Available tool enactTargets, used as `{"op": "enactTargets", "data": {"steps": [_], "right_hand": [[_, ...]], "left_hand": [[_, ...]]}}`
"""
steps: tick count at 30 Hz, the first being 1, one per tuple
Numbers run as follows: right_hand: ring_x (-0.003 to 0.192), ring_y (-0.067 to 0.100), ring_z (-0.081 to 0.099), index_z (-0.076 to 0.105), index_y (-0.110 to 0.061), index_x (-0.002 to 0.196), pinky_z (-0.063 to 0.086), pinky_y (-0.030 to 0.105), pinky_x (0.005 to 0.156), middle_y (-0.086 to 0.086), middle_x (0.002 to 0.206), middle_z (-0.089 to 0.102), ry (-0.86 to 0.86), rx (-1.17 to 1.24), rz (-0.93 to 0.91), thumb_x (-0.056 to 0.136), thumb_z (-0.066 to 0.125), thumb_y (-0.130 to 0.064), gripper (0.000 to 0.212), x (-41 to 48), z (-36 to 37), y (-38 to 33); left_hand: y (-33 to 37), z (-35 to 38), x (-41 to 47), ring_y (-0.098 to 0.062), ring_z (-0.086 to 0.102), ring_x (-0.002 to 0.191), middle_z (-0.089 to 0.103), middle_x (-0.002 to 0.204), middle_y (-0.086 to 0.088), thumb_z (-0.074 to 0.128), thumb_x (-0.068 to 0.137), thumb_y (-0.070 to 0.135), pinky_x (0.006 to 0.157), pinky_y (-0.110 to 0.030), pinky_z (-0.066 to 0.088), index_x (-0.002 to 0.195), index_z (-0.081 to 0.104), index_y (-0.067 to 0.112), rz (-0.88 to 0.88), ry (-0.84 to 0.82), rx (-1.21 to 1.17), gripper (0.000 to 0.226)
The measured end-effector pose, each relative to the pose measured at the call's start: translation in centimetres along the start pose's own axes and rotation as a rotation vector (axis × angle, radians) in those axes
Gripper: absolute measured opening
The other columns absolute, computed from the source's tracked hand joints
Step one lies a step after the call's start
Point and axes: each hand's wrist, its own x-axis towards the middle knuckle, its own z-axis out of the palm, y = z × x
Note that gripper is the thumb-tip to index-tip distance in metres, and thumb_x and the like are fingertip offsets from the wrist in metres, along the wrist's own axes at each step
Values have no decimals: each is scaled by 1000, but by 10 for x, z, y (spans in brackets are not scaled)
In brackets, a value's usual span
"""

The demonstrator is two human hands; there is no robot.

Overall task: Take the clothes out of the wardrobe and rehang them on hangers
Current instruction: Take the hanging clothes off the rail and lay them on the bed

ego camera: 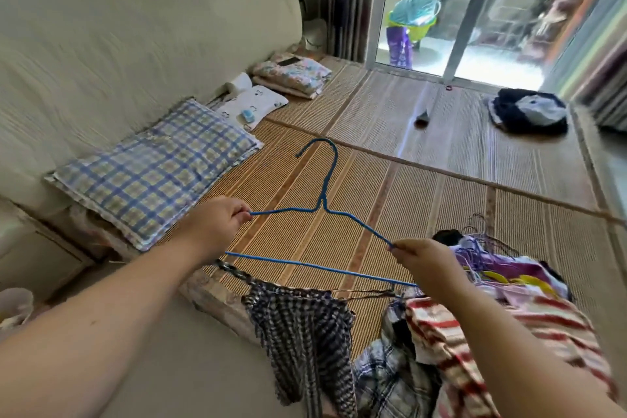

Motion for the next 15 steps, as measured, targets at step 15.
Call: {"op": "enactTargets", "data": {"steps": [15], "right_hand": [[64, 20, 54, 67, -13, 85, 46, 38, 62, 4, 71, 63, 74, 18, 209, 97, 49, -24, 24, 198, 11, 57]], "left_hand": [[20, 80, 247, -9, 46, 61, 53, 79, 7, 44, 99, 27, 51, -22, 31, 91, 61, 26, -14, -164, -14, 19]]}}
